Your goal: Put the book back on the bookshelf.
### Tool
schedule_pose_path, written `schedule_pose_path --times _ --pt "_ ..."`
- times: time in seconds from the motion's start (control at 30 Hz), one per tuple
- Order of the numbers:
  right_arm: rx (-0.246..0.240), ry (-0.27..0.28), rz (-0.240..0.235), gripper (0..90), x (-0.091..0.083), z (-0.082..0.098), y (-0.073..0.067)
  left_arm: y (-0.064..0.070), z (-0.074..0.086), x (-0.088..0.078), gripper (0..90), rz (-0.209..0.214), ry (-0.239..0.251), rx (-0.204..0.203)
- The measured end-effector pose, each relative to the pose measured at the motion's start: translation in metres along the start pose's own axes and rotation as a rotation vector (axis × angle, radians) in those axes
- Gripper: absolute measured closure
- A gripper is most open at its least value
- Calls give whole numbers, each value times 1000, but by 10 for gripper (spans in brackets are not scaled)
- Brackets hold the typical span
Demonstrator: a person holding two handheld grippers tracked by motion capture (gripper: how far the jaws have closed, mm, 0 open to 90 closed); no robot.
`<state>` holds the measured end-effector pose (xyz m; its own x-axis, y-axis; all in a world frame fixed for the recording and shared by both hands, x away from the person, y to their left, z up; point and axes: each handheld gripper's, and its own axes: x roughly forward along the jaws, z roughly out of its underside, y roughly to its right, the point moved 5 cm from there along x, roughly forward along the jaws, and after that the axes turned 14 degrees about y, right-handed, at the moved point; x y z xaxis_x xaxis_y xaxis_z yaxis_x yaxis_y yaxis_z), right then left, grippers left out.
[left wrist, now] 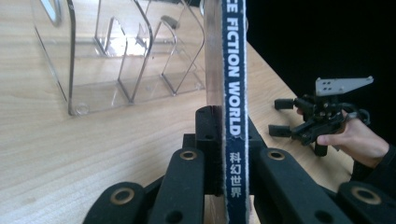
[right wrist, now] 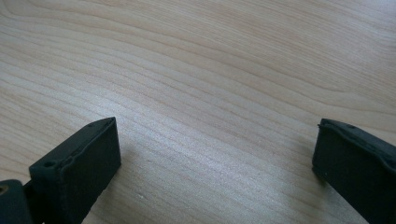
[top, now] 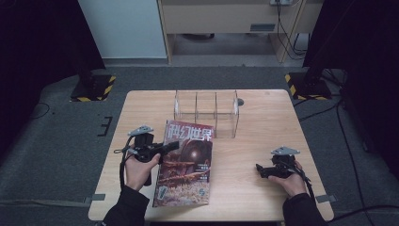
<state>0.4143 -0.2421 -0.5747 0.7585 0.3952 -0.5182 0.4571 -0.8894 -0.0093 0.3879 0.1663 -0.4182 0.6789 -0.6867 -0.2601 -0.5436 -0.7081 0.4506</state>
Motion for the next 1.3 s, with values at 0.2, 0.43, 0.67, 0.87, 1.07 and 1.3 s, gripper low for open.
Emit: schedule_pose_path --times 0.2,0.43,0.67,0.87,1.07,1.3 --pt "4 -3 0 10 0 0 0 -3 -15 -9 837 -22 45 5" --pt "2 -2 2 9 0 0 0 -6 -38 -21 837 -73 97 17" --pt "6 -2 4 8 0 0 0 -4 -59 -22 837 -149 135 76" --pt "6 -2 6 7 1 0 0 0 -75 -18 837 -152 192 72" --pt "6 -2 6 6 1 0 0 2 -86 -13 837 -169 227 87" --pt "8 -2 7 7 1 0 0 -3 -97 -5 837 -190 240 98"
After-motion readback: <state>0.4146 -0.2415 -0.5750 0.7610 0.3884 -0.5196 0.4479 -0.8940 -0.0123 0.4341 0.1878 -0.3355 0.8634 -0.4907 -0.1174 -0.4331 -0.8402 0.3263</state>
